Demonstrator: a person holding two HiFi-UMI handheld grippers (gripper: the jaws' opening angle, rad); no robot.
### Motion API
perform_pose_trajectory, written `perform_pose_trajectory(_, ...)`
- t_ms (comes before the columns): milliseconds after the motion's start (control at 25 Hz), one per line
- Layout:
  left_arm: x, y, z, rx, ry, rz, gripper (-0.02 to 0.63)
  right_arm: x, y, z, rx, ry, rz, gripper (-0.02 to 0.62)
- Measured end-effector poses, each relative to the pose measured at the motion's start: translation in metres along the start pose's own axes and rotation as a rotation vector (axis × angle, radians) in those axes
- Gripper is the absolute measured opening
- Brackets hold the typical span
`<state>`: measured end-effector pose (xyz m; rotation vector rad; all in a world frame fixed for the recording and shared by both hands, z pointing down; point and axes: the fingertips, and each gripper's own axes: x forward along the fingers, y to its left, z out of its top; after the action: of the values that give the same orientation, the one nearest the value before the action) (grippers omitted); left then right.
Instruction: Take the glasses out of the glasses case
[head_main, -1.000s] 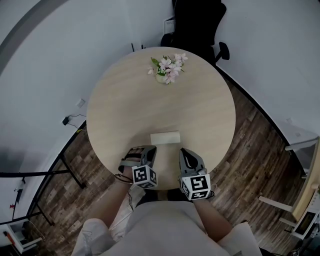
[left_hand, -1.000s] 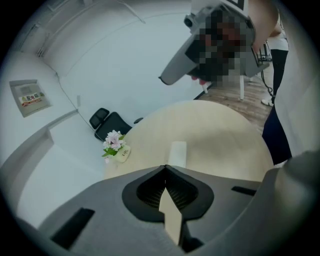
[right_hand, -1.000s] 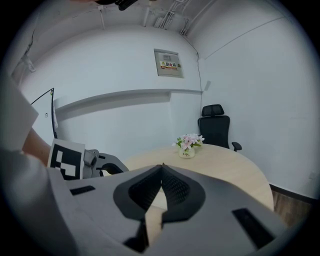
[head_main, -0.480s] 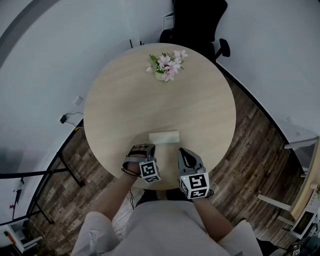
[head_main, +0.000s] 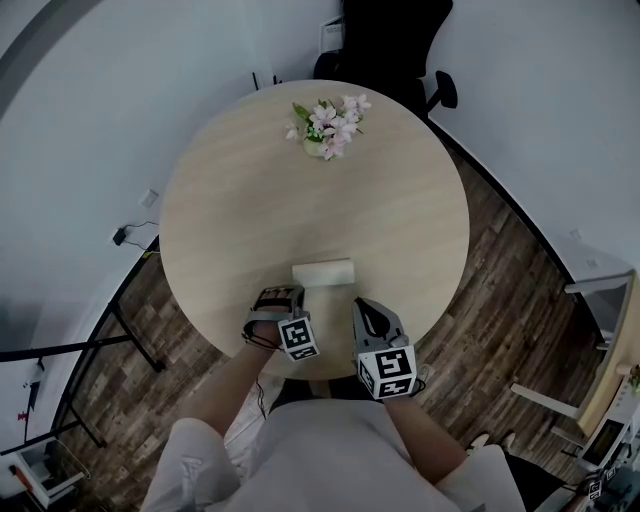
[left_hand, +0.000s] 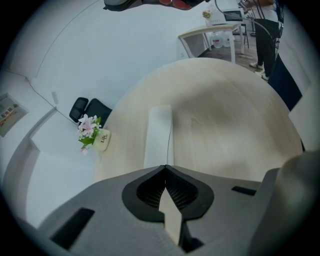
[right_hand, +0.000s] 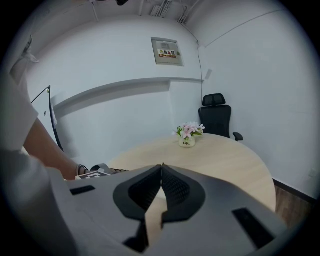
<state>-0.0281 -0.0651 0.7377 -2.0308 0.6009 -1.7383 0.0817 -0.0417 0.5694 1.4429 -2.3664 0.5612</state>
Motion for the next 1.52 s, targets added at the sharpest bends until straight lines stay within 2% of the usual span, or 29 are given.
perform_pose_trajectory(560,0.016,-0.011,-0.006,0.027,0.042,-0.034,0.007,0.010,-0.005,-0.007,0.013,0.031,-0.007,0.014)
perform_pose_trajectory(840,0.021,-0.014,-0.009,0.010,0.057,-0.059,0.008,0.013,-0.007,-0.012,0.009,0.054,-0.001,0.014)
perform_pose_trajectory(1200,0.022,-0.014,-0.007,0.015,0.051,-0.048,0.007,0.030,-0.009,-0.030,-0.044,0.145,0.042,0.014)
perform_pose_trajectory(1320,0.022,-0.014,-0.008,0.025,0.047,-0.050,0.008,0.043,-0.010,-0.034,-0.143,0.178,0.075,0.014)
perform_pose_trajectory(1520,0.022,-0.015,-0.005,0.042,0.034,-0.050,0.008,0.066,-0.016,-0.045,-0.487,0.273,0.124,0.014)
